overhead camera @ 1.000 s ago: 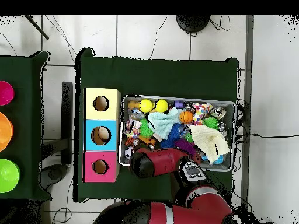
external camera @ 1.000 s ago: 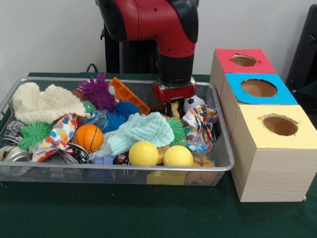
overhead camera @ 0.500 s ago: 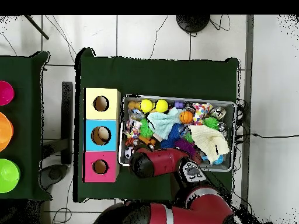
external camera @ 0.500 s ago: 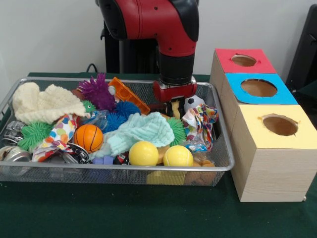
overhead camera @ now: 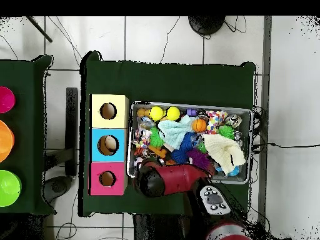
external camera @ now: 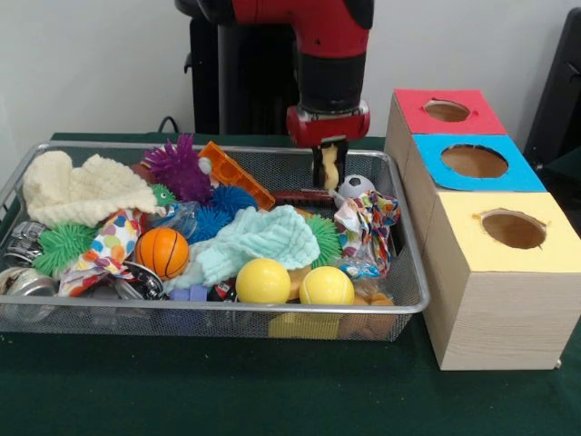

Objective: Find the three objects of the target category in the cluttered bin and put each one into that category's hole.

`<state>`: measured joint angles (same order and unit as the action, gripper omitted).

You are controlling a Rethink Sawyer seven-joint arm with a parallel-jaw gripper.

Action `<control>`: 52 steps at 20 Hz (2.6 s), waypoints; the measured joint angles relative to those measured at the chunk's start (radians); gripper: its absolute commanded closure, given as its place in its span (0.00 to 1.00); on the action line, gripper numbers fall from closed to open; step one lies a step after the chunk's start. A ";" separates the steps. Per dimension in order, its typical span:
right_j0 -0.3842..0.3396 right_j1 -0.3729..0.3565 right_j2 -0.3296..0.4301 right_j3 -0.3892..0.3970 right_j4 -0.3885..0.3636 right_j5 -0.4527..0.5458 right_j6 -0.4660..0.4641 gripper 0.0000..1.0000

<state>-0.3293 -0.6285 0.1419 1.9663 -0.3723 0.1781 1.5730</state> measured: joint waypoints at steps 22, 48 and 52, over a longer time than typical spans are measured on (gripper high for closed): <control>-0.018 -0.355 0.105 0.026 0.165 0.292 0.000 1.00; 0.169 -0.430 0.109 0.100 0.226 0.284 0.000 1.00; 0.184 -0.428 0.099 0.160 0.227 0.226 0.000 1.00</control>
<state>-0.1457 -1.0563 0.2413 2.1266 -0.1455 0.4038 1.5732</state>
